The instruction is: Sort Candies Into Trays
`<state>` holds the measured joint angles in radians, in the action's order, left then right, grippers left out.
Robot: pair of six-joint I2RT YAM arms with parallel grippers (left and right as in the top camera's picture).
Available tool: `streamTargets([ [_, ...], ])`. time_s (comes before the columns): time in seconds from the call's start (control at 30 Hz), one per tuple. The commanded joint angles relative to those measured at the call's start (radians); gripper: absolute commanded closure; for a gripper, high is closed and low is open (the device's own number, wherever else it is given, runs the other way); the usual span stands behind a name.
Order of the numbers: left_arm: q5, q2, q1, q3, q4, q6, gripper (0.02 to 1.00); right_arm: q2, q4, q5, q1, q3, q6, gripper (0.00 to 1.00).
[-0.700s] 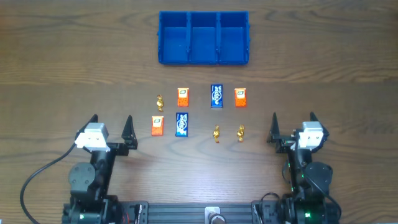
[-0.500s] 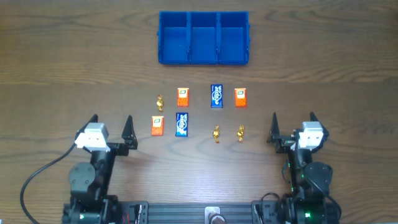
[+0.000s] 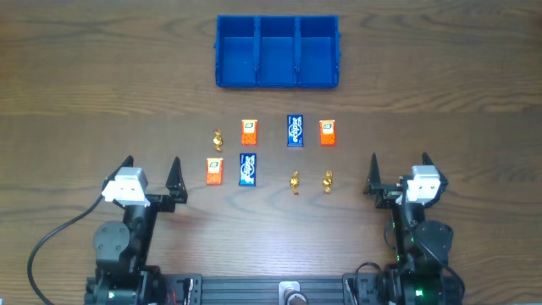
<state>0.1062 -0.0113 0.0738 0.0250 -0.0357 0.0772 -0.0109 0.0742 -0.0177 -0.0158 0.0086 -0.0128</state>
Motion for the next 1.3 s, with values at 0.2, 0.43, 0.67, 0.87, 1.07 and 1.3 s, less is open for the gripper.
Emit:
streamTargets([
  [0.2,0.017,0.005,-0.002,-0.02,-0.032,-0.011,0.02,0.007,0.009,0.005,0.007,-0.001,0.014,0.003],
  [0.43,0.014,0.007,-0.002,-0.02,-0.032,-0.011,0.023,0.007,0.009,0.005,0.007,-0.001,0.014,0.003],
  [0.67,0.108,-0.104,-0.002,0.183,-0.142,-0.01,0.051,0.007,0.009,0.005,0.007,-0.001,0.014,0.003],
  [0.87,0.208,-0.627,0.024,0.65,-0.444,0.002,0.018,0.007,0.009,0.005,0.007,-0.001,0.014,0.003],
  [1.07,0.096,-1.118,0.185,0.818,-0.544,0.098,0.018,0.007,0.009,0.005,0.007,-0.001,0.014,0.003],
  [1.3,0.037,-1.46,0.269,0.818,-0.556,0.204,0.036,0.007,0.009,0.005,0.007,-0.001,0.014,0.003],
])
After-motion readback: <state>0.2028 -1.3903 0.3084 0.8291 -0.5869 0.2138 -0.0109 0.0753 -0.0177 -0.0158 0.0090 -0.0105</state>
